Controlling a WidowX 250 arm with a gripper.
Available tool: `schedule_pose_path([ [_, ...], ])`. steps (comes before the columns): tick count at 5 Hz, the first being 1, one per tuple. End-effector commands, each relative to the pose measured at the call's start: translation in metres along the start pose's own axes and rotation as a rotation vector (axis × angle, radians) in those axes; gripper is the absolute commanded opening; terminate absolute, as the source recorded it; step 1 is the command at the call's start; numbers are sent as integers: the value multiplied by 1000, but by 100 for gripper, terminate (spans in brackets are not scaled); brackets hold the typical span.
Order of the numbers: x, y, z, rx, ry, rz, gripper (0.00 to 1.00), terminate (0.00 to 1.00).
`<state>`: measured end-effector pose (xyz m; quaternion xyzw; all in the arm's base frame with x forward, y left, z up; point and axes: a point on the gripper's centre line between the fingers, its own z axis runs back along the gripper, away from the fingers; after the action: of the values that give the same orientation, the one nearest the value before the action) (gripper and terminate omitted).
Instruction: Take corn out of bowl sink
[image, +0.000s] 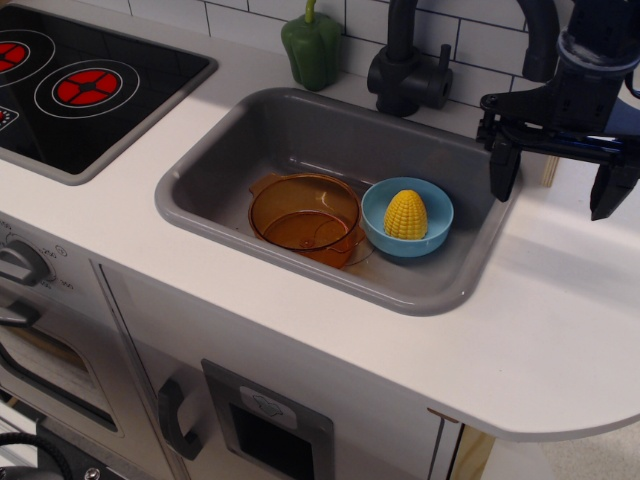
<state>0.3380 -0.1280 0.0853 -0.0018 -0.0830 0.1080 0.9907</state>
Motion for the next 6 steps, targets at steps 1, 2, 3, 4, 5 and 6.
schedule_pose_path([
  [1,0,0,0,0,0,0,100,0],
  [2,13,28,-4,-8,-29,8,100,0],
  [3,24,49,-11,-18,-10,-26,100,0],
  [4,39,65,-20,-15,-25,-110,100,0],
  [5,50,77,-28,-22,-13,-122,100,0],
  [6,57,79,-38,-36,14,-184,100,0],
])
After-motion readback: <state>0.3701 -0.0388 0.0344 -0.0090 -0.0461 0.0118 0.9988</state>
